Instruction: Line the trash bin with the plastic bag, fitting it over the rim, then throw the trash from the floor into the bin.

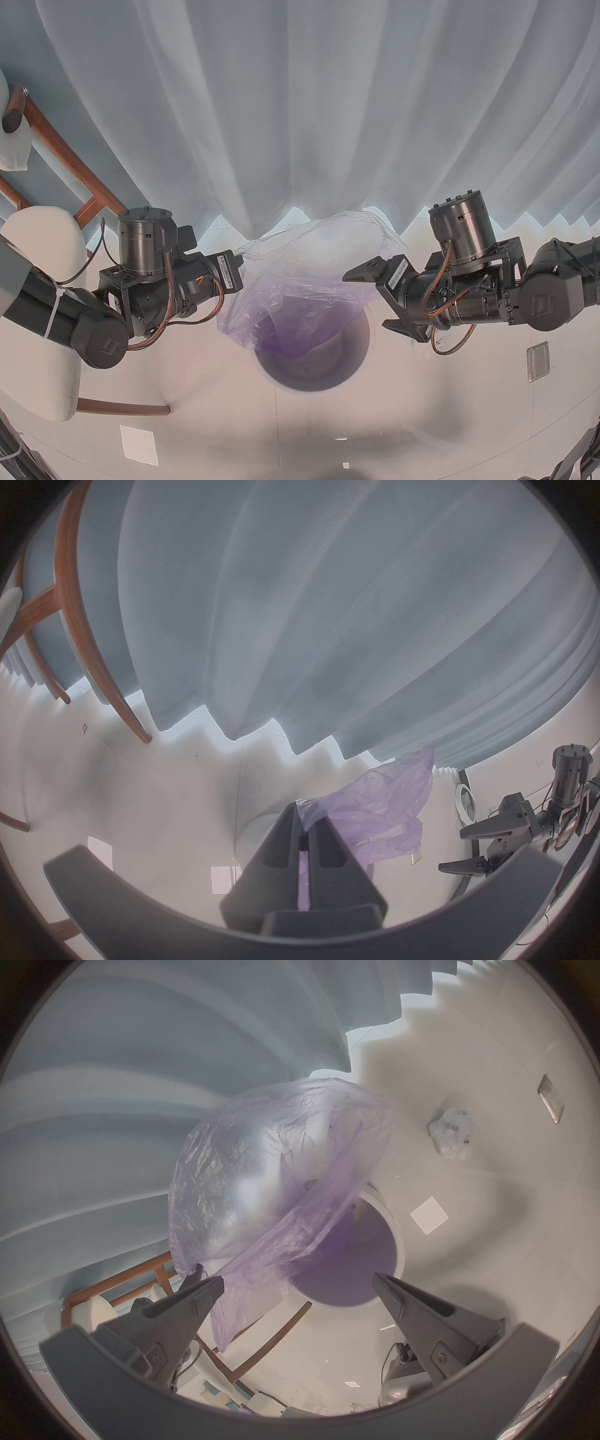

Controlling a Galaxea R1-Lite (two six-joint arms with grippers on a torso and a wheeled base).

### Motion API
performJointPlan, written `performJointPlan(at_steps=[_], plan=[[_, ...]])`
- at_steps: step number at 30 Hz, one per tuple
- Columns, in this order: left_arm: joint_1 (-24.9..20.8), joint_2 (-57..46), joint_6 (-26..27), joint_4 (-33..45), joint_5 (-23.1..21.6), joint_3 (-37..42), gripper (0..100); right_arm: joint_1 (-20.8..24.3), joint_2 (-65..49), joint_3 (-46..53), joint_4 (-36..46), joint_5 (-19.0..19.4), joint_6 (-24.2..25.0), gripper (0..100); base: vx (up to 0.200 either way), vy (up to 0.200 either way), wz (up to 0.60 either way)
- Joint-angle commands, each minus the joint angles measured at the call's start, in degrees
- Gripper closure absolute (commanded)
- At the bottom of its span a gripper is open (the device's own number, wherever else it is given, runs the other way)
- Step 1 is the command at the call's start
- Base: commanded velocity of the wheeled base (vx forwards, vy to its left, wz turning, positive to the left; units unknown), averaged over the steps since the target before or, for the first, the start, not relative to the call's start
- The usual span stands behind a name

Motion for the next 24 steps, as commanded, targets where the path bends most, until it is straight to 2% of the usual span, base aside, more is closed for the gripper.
performJointPlan(at_steps=[1,6,20,24], plan=[[0.0,-0.03,-0.34,-0.03,0.09,0.32,100,0.19,4.01,-0.32,-2.94,-0.38,0.24,0,0.0,0.0,0.0],[0.0,-0.29,-0.87,-0.03,0.18,0.68,100,-0.25,7.0,-2.35,-5.93,-0.82,0.15,0,0.0,0.0,0.0],[0.0,0.32,-0.87,-0.03,0.18,0.41,100,-0.34,12.98,-7.71,-6.2,-1.61,0.33,0,0.0,0.0,0.0],[0.0,0.5,-0.96,-0.03,0.18,0.32,100,-0.34,15.0,-9.73,-6.2,-3.01,0.77,0,0.0,0.0,0.0]])
